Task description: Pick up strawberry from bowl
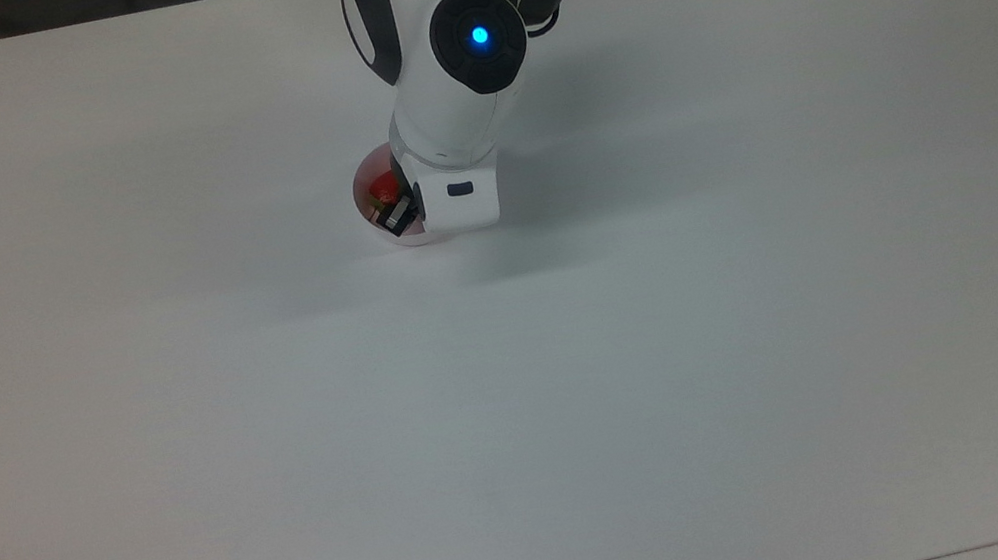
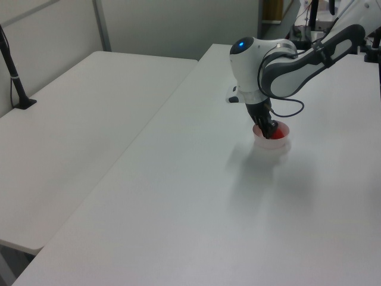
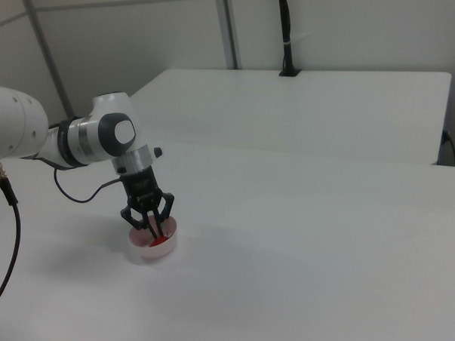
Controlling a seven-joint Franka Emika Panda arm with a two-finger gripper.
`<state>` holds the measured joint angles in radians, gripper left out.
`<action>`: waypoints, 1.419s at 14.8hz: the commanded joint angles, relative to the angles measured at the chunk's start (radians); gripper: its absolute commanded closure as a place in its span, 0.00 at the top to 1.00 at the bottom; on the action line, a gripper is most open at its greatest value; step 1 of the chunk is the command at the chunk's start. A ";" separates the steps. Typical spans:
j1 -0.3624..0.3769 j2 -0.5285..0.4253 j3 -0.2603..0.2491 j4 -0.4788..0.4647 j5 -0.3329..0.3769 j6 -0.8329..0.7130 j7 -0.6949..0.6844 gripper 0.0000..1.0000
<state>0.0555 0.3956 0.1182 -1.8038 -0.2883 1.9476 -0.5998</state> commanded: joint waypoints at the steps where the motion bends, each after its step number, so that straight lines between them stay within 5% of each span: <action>1: 0.003 -0.035 -0.005 -0.012 -0.005 0.011 0.001 0.14; 5: 0.003 -0.061 -0.005 0.012 -0.002 -0.054 -0.002 0.15; 7: 0.001 -0.066 -0.005 0.014 -0.002 -0.073 -0.009 0.32; 12: 0.001 -0.060 -0.005 0.004 -0.011 -0.067 -0.041 0.49; 21: -0.014 -0.052 -0.005 -0.043 -0.026 -0.038 -0.063 0.49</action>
<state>0.0516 0.3581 0.1159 -1.8066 -0.2892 1.8922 -0.6298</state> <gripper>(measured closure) 0.507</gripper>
